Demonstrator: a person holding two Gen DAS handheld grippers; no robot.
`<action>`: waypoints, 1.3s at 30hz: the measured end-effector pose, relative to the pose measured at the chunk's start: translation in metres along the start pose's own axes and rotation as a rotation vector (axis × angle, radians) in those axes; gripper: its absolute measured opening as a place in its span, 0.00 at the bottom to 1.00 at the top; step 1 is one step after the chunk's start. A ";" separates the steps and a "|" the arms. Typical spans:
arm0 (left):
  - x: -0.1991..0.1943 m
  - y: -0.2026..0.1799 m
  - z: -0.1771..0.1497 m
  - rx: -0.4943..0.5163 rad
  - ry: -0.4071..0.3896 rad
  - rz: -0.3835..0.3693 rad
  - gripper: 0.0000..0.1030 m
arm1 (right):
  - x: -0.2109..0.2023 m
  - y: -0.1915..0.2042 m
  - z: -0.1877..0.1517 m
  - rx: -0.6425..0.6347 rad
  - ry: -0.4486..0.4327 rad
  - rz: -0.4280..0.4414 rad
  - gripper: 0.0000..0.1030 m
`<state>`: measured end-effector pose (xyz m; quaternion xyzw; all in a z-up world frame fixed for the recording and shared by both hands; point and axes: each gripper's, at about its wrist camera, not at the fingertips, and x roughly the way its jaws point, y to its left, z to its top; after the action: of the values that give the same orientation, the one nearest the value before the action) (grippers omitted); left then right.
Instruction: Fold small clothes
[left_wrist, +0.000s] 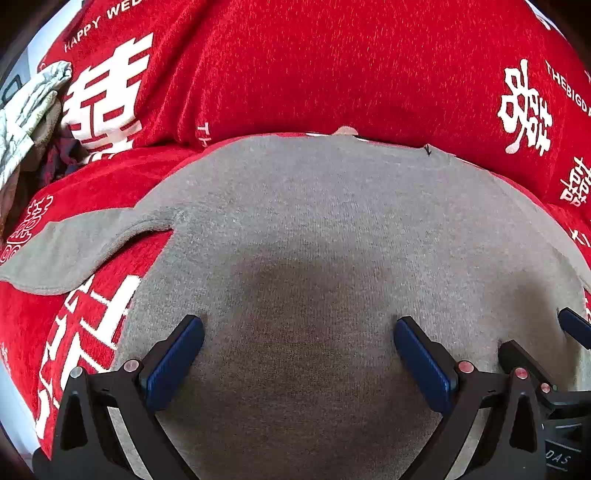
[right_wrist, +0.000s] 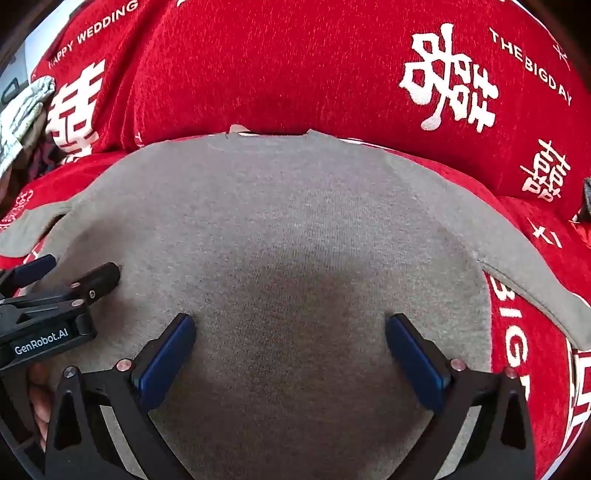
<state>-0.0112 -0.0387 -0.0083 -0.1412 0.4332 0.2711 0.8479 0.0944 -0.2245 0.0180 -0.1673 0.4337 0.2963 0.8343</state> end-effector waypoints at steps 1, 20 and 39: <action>0.000 0.001 0.000 -0.001 0.011 -0.003 1.00 | 0.000 0.000 0.001 -0.004 0.010 -0.004 1.00; -0.013 0.004 0.024 -0.003 0.140 -0.022 1.00 | -0.018 -0.003 0.045 0.021 0.114 -0.028 0.99; -0.031 -0.011 0.033 0.053 0.088 0.051 1.00 | -0.030 -0.007 0.048 0.061 0.075 -0.045 0.99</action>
<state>0.0025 -0.0424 0.0359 -0.1196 0.4805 0.2746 0.8243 0.1153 -0.2147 0.0704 -0.1626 0.4696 0.2574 0.8287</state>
